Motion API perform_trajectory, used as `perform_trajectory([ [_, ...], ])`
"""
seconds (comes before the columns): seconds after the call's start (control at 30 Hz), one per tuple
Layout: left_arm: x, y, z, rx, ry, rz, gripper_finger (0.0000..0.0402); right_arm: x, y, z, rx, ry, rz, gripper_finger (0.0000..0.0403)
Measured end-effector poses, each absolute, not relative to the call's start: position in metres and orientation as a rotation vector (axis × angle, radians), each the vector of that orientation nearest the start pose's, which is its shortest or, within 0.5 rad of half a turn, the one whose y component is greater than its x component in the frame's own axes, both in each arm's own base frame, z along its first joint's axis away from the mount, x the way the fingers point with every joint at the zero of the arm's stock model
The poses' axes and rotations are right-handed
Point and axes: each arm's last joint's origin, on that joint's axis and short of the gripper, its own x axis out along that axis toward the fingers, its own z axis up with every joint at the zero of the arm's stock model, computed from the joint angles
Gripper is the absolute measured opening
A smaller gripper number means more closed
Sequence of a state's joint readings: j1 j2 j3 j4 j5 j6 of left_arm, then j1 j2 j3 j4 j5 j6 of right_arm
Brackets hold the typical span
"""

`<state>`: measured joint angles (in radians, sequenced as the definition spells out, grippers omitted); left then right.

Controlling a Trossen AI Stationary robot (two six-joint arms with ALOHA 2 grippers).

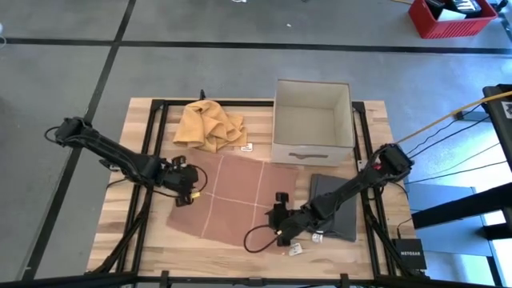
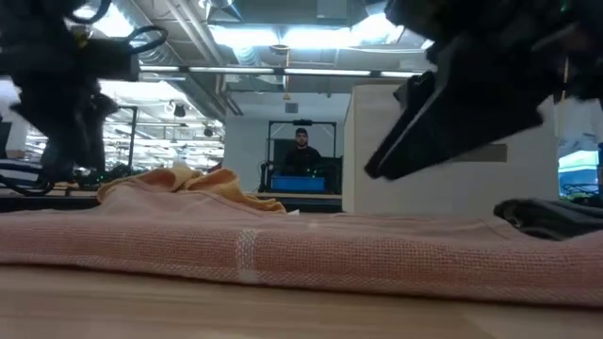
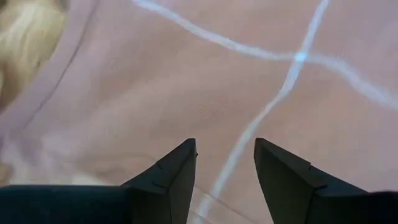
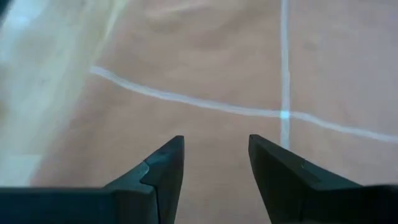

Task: Fold towel
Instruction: Fold the light orange towel

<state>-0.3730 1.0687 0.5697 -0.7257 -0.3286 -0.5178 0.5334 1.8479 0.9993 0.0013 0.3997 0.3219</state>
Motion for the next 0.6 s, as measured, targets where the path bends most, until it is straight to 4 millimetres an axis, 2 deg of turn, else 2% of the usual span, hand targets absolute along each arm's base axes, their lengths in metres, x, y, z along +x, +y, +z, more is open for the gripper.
perform_trajectory([
  [0.1, 0.156, -0.051, 0.165, 0.076, 1.168, 0.202, 0.0155, 0.321, 0.169, 0.131, -0.071, 0.8, -0.01, 0.0184],
  [0.23, 0.155, -0.051, 0.157, 0.043, 1.186, 0.225, 0.0155, 0.321, 0.168, 0.114, -0.076, 0.868, 0.007, 0.0184],
  [0.4, 0.152, -0.051, 0.152, -0.059, 1.25, 0.304, 0.0155, 0.317, 0.168, 0.112, -0.048, 0.928, 0.002, 0.0184],
  [0.6, 0.161, -0.055, 0.146, -0.006, 1.239, 0.237, 0.0155, 0.317, 0.168, 0.112, -0.058, 0.94, 0.028, 0.0184],
])
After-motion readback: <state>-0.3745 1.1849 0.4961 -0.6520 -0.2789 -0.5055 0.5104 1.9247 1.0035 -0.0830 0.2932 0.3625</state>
